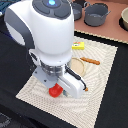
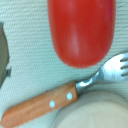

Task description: Interact with the objects in diverse but meaningful ways.

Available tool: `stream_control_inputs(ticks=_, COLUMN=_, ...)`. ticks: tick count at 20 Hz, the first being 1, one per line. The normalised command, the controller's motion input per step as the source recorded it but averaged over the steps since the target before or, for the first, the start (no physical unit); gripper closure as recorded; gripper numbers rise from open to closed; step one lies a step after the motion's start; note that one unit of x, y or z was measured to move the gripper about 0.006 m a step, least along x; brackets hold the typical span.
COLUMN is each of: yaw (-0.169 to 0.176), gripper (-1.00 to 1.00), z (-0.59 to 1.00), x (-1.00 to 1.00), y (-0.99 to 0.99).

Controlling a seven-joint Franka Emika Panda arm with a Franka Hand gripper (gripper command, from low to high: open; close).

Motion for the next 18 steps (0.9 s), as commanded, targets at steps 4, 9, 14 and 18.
stream_control_inputs(ticks=4, yaw=0.245, gripper=-1.00, z=0.44, x=-0.05, y=0.30)
stream_control_inputs(ticks=9, yaw=0.241, gripper=-1.00, z=0.25, x=-0.13, y=0.33)
stream_control_inputs(ticks=14, yaw=0.216, gripper=-1.00, z=0.13, x=-0.23, y=0.42)
stream_control_inputs(ticks=18, yaw=0.203, gripper=-1.00, z=0.05, x=-0.33, y=0.45)
